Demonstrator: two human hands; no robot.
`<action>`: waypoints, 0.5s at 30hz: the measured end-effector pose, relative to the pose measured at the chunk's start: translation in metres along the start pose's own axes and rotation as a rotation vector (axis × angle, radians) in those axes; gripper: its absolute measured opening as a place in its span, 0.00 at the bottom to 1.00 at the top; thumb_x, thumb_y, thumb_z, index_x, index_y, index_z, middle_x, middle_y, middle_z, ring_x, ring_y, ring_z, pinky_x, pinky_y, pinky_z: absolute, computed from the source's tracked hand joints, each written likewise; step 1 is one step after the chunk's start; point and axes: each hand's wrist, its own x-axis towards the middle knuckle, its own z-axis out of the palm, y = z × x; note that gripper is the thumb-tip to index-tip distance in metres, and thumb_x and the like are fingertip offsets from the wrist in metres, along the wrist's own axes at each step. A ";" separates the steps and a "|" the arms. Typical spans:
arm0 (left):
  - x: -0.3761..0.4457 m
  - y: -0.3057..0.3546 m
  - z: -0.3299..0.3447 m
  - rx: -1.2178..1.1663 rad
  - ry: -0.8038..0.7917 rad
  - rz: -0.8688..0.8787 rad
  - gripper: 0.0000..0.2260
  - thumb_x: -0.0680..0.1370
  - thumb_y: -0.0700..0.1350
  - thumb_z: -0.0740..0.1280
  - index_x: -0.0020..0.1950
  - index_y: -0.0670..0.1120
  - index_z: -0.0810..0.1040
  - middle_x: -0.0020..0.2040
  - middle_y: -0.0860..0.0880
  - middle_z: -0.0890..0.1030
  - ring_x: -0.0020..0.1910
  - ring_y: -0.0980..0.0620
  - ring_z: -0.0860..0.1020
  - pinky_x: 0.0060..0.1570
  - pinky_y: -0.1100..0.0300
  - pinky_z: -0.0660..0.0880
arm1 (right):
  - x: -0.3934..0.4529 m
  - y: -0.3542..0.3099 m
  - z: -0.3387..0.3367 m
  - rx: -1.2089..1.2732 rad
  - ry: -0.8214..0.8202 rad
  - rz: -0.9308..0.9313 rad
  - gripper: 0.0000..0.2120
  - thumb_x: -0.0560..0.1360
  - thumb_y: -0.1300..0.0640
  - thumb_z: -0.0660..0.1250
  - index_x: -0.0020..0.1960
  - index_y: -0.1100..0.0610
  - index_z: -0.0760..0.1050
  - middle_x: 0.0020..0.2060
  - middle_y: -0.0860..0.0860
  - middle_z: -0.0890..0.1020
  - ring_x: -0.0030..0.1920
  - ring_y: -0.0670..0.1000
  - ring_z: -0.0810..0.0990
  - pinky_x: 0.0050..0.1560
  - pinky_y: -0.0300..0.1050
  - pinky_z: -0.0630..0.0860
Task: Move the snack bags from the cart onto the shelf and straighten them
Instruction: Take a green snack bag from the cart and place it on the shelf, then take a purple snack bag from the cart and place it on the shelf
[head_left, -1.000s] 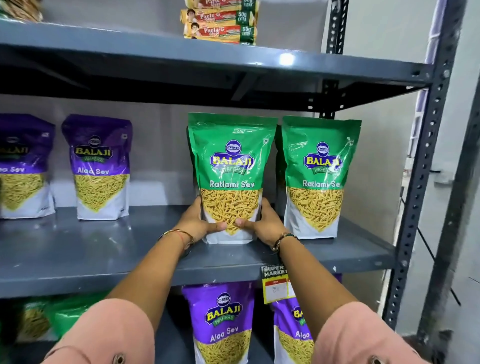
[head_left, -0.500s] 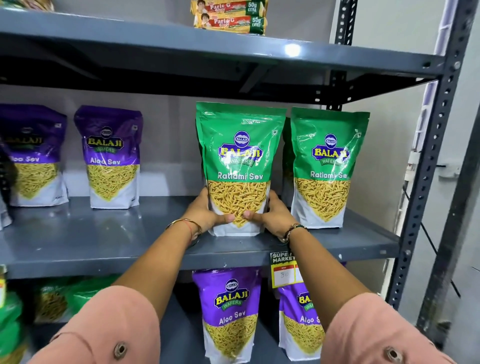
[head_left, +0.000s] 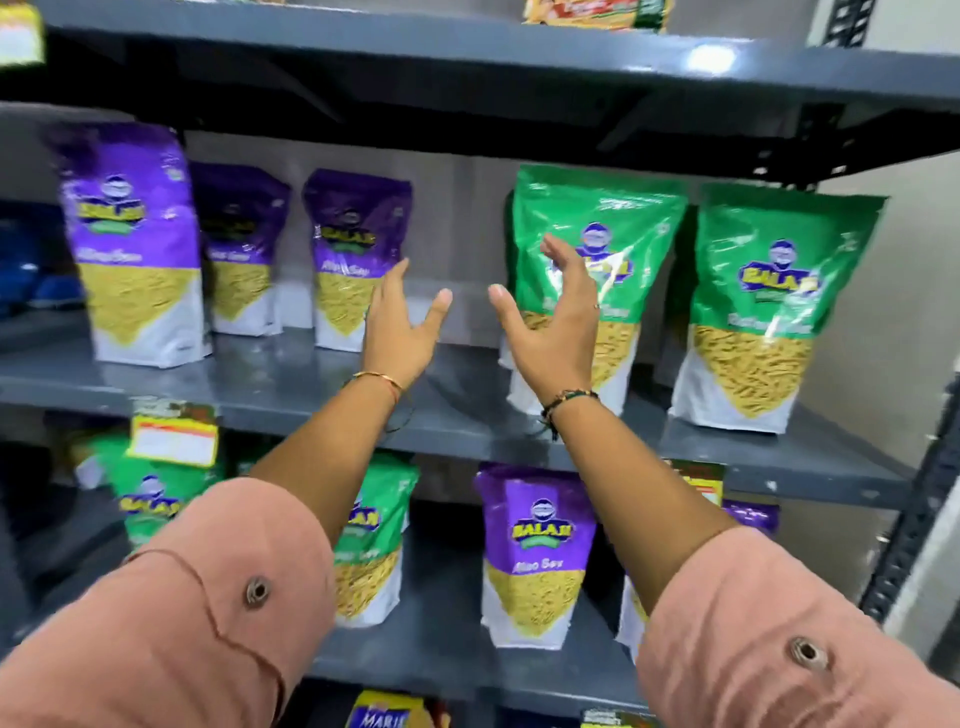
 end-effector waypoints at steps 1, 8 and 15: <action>-0.002 -0.007 -0.020 0.029 0.029 -0.010 0.28 0.76 0.52 0.65 0.71 0.41 0.62 0.71 0.41 0.68 0.70 0.46 0.66 0.70 0.57 0.60 | -0.009 -0.012 0.018 0.036 -0.037 -0.012 0.28 0.70 0.47 0.71 0.66 0.56 0.69 0.63 0.51 0.77 0.64 0.52 0.74 0.66 0.53 0.70; -0.035 -0.077 -0.166 0.268 0.129 -0.103 0.25 0.76 0.49 0.65 0.70 0.39 0.64 0.69 0.38 0.69 0.69 0.44 0.67 0.68 0.56 0.60 | -0.093 -0.074 0.141 0.282 -0.373 0.093 0.21 0.72 0.51 0.70 0.63 0.57 0.72 0.59 0.53 0.80 0.60 0.54 0.76 0.64 0.55 0.72; -0.123 -0.185 -0.355 0.430 0.303 -0.508 0.23 0.75 0.48 0.67 0.64 0.36 0.70 0.63 0.35 0.74 0.63 0.40 0.72 0.62 0.55 0.64 | -0.256 -0.150 0.271 0.478 -0.820 0.291 0.23 0.70 0.51 0.71 0.62 0.55 0.71 0.55 0.51 0.80 0.57 0.51 0.79 0.56 0.38 0.73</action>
